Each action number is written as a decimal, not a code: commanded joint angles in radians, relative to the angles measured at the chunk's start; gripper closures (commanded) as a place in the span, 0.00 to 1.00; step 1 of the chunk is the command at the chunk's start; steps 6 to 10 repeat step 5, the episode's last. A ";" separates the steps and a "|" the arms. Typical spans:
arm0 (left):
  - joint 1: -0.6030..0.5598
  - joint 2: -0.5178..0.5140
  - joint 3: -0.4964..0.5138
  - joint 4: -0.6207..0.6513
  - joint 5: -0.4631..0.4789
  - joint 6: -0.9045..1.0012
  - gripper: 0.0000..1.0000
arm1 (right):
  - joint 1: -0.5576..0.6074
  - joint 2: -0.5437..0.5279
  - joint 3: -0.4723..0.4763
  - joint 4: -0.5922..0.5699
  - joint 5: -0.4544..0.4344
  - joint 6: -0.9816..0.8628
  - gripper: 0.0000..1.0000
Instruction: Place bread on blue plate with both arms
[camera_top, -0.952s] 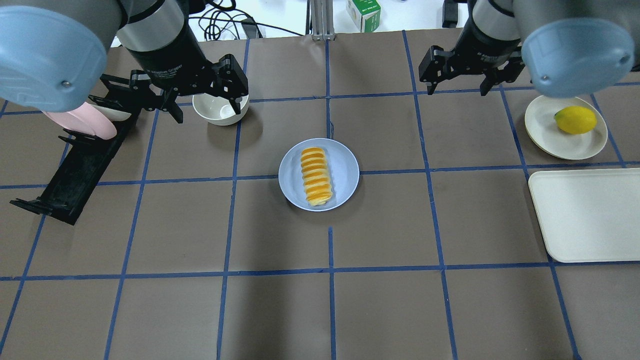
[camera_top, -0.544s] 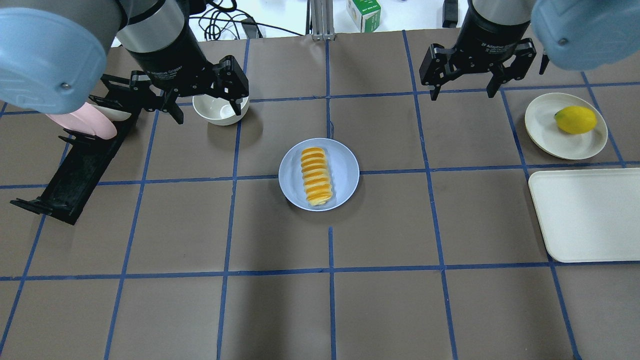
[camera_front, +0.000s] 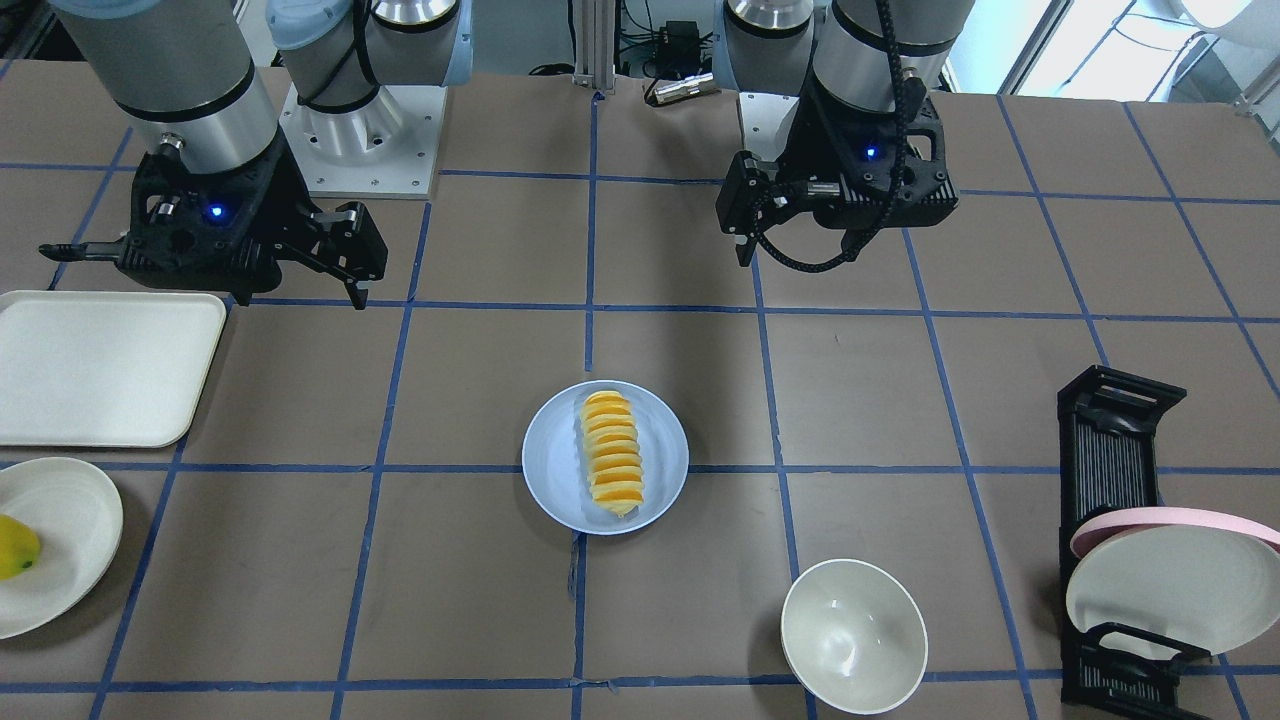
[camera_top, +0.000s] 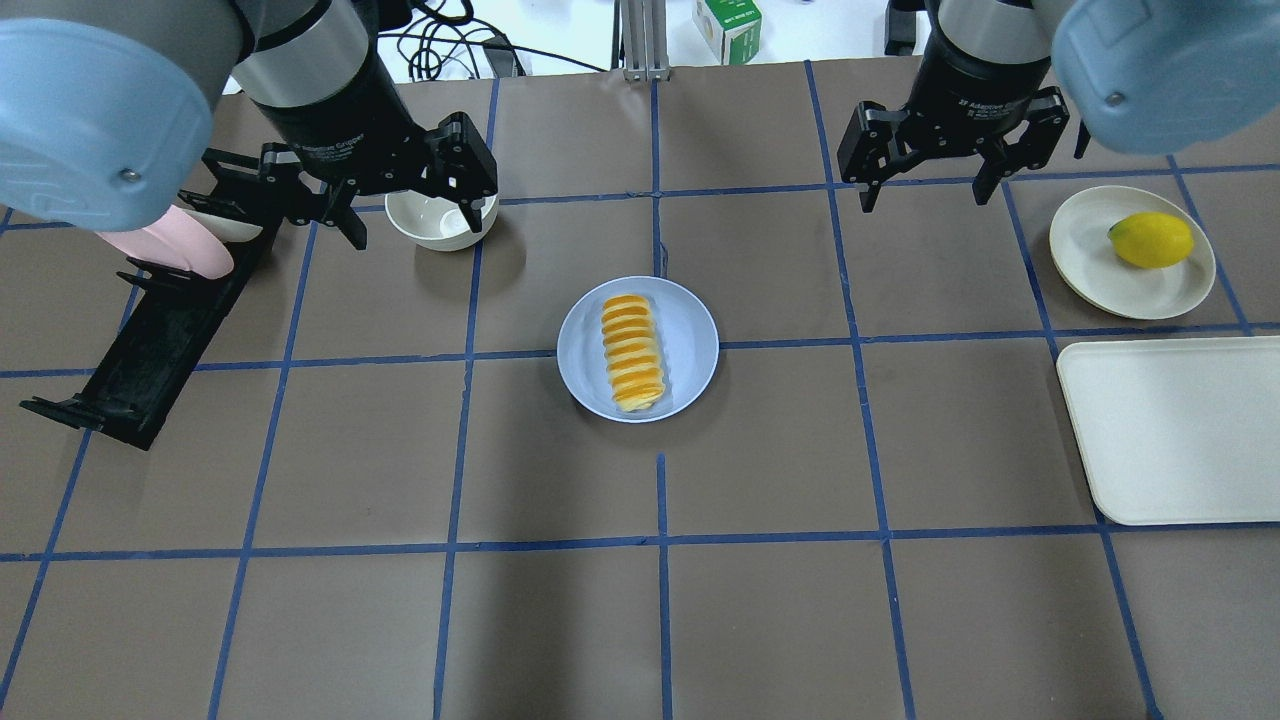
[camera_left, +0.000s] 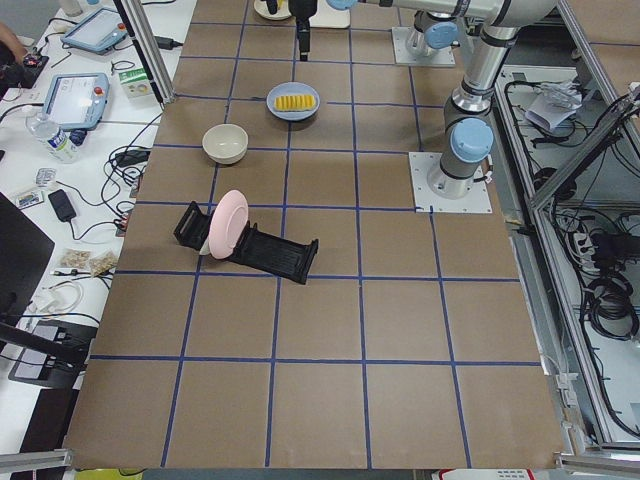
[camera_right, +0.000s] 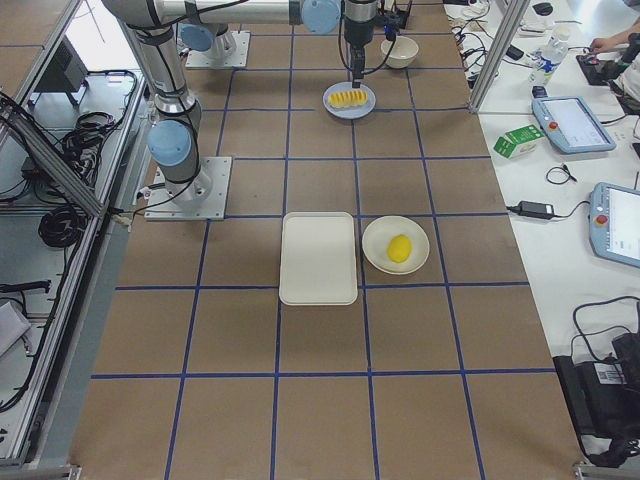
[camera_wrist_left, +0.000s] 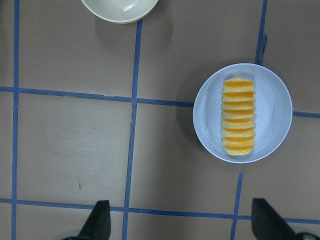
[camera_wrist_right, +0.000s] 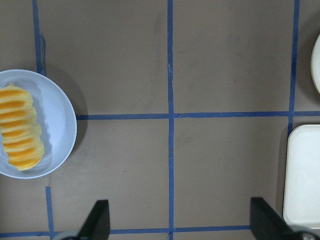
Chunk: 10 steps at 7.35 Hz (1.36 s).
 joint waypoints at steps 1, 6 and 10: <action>0.000 0.003 -0.004 0.000 0.000 0.001 0.00 | -0.001 0.000 0.002 -0.021 0.002 0.011 0.00; 0.000 -0.004 -0.003 0.000 0.000 0.001 0.00 | 0.002 0.000 0.002 -0.021 0.004 0.013 0.00; 0.000 -0.004 -0.003 0.000 0.000 0.001 0.00 | 0.002 0.000 0.002 -0.021 0.004 0.013 0.00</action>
